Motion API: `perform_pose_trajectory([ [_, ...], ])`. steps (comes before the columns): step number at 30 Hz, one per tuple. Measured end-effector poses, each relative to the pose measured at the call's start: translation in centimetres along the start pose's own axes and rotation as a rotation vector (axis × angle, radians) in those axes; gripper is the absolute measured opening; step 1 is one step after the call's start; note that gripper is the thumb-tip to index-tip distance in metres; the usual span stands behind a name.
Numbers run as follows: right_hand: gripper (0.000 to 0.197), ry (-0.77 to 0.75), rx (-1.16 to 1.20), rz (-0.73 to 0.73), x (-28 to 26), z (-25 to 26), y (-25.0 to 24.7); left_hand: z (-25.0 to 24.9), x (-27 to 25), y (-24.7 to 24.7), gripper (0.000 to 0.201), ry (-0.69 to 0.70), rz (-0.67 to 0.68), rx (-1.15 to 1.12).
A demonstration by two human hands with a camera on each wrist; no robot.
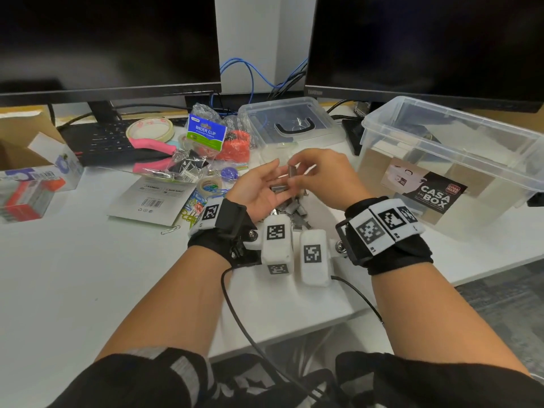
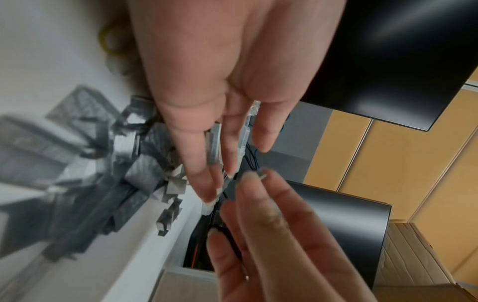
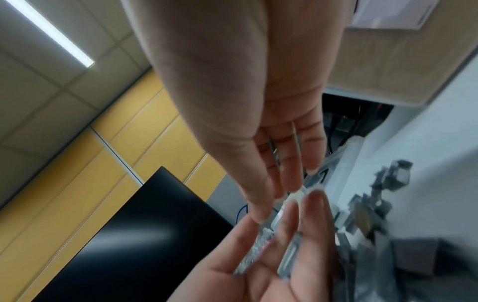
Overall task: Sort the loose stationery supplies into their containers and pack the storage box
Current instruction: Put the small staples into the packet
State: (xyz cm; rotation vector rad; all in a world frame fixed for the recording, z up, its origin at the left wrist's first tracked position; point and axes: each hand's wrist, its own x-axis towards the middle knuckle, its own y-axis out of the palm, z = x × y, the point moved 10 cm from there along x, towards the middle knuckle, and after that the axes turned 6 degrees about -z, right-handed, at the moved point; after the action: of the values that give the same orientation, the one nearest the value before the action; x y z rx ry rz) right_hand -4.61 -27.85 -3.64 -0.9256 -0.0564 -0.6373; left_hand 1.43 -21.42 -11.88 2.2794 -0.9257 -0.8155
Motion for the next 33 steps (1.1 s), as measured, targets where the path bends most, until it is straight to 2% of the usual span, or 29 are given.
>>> perform_pose_trajectory([
  [2,0.039,-0.008,0.031,0.048,0.0,0.3,1.0,0.2,-0.2,0.5,0.031,-0.016,0.032,-0.017],
  [4,0.047,0.012,0.046,0.019,0.1,-0.2,0.9,0.1,-0.2,0.2,0.032,0.0,0.002,-0.024],
  [6,0.039,0.062,0.042,-0.083,0.3,-1.4,-0.1,-0.1,0.1,-0.6,0.037,0.025,-0.057,-0.056],
  [8,0.023,0.122,0.037,-0.137,0.0,-2.7,-0.8,-0.5,0.2,-1.1,0.025,0.043,-0.075,-0.114],
  [10,0.011,0.168,-0.009,-0.013,-0.5,-3.6,0.0,-1.0,0.2,-1.3,0.013,0.065,-0.085,-0.132],
  [13,0.015,0.214,-0.103,0.239,-2.0,-4.2,2.1,-1.3,0.3,-1.7,0.014,0.084,-0.112,-0.112],
  [18,0.035,0.236,-0.153,0.355,-2.6,-4.6,3.4,-1.1,0.3,-1.6,0.016,0.083,-0.114,-0.09],
  [22,0.023,0.251,-0.113,0.308,-2.4,-4.7,3.1,-1.0,0.3,-1.7,0.017,0.077,-0.116,-0.089],
  [25,0.021,0.232,-0.14,0.253,-2.1,-4.7,2.6,-1.1,0.2,-1.5,0.016,0.077,-0.106,-0.083],
  [28,0.02,0.181,-0.172,0.135,-1.5,-4.0,1.1,-1.1,0.0,-1.2,0.013,0.078,-0.095,-0.054],
  [33,0.031,0.094,0.037,-0.092,-0.4,-1.7,-1.3,-0.5,0.0,-0.5,0.024,0.04,-0.039,-0.008],
])
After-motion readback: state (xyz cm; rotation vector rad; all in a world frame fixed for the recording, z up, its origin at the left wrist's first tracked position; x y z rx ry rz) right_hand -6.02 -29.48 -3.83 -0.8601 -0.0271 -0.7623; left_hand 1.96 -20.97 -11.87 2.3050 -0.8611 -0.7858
